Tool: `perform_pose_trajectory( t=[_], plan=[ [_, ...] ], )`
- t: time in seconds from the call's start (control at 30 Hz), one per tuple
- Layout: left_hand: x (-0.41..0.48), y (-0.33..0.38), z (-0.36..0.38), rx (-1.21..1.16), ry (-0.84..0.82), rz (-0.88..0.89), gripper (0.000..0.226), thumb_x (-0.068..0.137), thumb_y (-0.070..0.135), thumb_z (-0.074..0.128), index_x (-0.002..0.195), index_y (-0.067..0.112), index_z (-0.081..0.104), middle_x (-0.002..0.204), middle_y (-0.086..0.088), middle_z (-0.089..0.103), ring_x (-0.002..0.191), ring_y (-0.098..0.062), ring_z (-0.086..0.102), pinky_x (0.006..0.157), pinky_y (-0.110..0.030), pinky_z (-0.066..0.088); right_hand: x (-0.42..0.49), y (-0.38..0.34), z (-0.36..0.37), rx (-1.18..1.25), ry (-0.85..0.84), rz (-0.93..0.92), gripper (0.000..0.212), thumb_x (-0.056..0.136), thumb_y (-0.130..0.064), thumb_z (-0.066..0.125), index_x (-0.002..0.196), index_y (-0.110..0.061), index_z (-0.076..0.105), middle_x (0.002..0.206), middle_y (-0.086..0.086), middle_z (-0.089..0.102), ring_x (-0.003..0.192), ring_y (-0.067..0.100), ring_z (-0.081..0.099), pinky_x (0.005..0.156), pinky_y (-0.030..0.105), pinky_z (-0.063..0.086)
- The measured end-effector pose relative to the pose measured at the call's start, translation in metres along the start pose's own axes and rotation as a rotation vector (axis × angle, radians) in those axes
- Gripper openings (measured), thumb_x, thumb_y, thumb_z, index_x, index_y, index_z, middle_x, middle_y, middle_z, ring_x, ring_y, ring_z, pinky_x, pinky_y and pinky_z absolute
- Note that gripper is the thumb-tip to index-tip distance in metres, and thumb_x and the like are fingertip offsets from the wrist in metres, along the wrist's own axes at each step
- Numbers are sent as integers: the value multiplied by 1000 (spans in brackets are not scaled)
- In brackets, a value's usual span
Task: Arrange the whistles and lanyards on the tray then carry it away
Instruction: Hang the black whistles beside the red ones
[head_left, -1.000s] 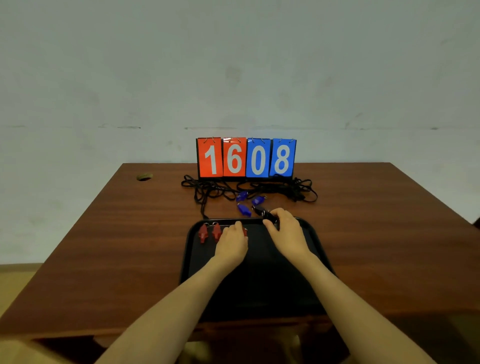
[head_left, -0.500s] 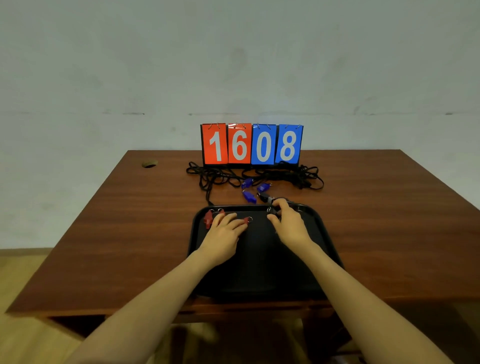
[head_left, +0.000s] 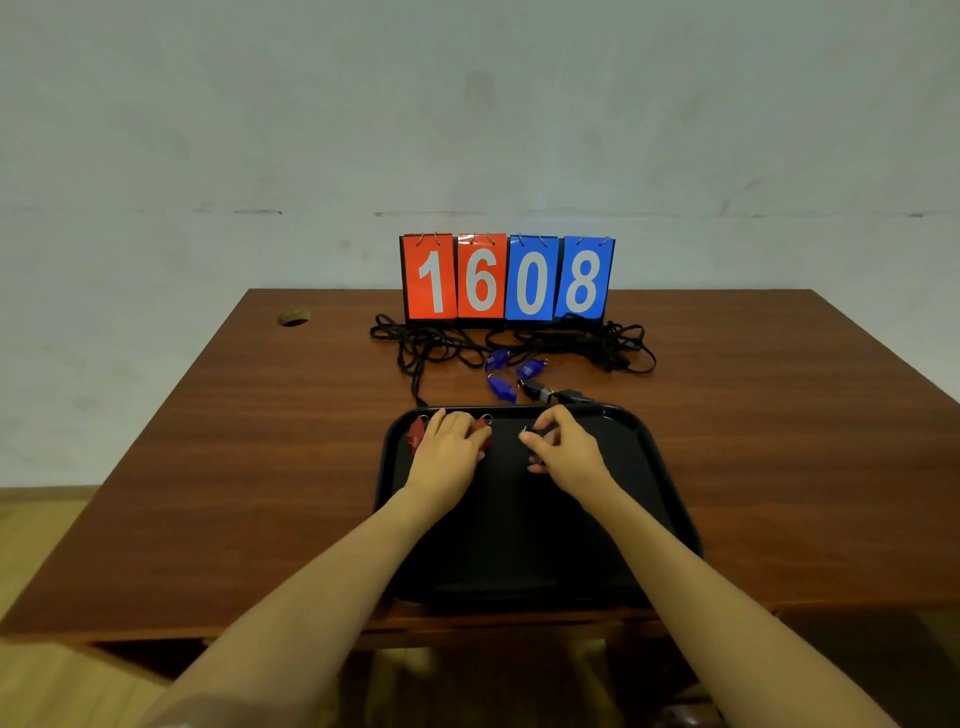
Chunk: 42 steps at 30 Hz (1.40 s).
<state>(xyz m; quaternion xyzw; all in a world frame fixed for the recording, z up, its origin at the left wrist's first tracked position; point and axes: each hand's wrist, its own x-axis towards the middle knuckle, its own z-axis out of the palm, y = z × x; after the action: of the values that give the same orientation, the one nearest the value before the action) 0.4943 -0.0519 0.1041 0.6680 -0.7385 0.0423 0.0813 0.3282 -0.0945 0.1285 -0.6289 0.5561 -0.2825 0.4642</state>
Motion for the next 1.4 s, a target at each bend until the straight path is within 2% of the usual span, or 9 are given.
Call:
perform_pose_trajectory(
  t=[0.17, 0.4, 0.57, 0.7, 0.83, 0.93, 1.07, 1.27, 1.4],
  plan=[
    [4, -3, -2, 5, -39, -6, 44, 99, 23, 42, 142, 16, 39, 152, -1, 34, 146, -20, 17, 120, -39, 3, 7, -2, 5, 195, 18, 111, 17, 89, -21, 65, 100, -16, 54, 88, 6, 58, 78, 16, 64, 70, 27, 58],
    [10, -9, -6, -94, -55, -97, 44, 94, 26, 51, 137, 16, 44, 144, 0, 46, 142, -16, 26, 120, -37, 4, 14, -4, 11, 328, 45, 230, 18, 89, -15, 64, 102, -11, 51, 92, 7, 57, 78, 15, 63, 77, 31, 58],
    [12, -10, -7, -100, -80, -88, 42, 94, 25, 53, 135, 18, 48, 144, 2, 45, 142, -17, 26, 119, -39, 2, 18, -6, 16, 391, 8, 310, 17, 88, -5, 59, 103, -8, 51, 88, 9, 57, 81, 17, 62, 80, 32, 58],
    [11, -11, -10, -89, -83, -83, 38, 93, 26, 53, 131, 20, 53, 140, 3, 48, 137, -16, 31, 119, -40, 1, 24, -5, 20, 192, 17, 254, 19, 84, -7, 60, 100, -14, 53, 96, 4, 59, 91, 17, 63, 90, 36, 54],
    [11, -11, -11, -53, -96, -84, 40, 93, 26, 52, 132, 20, 51, 139, 3, 50, 138, -17, 31, 119, -43, 0, 24, -5, 27, -61, 58, 84, 16, 89, -10, 57, 102, -16, 51, 95, 0, 52, 86, 13, 53, 75, 27, 45],
    [10, -12, -12, -18, -108, -87, 42, 94, 26, 51, 135, 21, 48, 138, 3, 51, 137, -18, 32, 118, -44, 1, 26, -6, 36, -196, 128, -60, 15, 87, -9, 61, 95, -15, 50, 100, 2, 53, 89, 15, 53, 77, 30, 47],
    [10, -12, -14, -19, -111, -85, 40, 94, 25, 48, 134, 21, 49, 138, 3, 51, 135, -19, 34, 118, -45, 3, 25, -5, 45, -194, 160, -97, 24, 82, -13, 71, 90, -17, 49, 95, 0, 55, 90, 17, 54, 74, 29, 46],
    [10, -10, -14, -20, -109, -92, 40, 95, 24, 48, 135, 20, 48, 139, 2, 50, 135, -20, 35, 118, -44, 5, 23, 0, 44, -380, 95, -132, 38, 81, -25, 71, 114, -19, 54, 99, -2, 55, 103, 20, 55, 85, 37, 50],
    [10, -10, -16, -18, -115, -96, 41, 95, 24, 48, 135, 20, 46, 139, 1, 50, 135, -20, 35, 119, -44, 6, 22, -3, 40, -545, 19, -154, 49, 87, -30, 63, 133, -23, 49, 127, 4, 54, 119, 22, 48, 98, 38, 44]
  ],
)
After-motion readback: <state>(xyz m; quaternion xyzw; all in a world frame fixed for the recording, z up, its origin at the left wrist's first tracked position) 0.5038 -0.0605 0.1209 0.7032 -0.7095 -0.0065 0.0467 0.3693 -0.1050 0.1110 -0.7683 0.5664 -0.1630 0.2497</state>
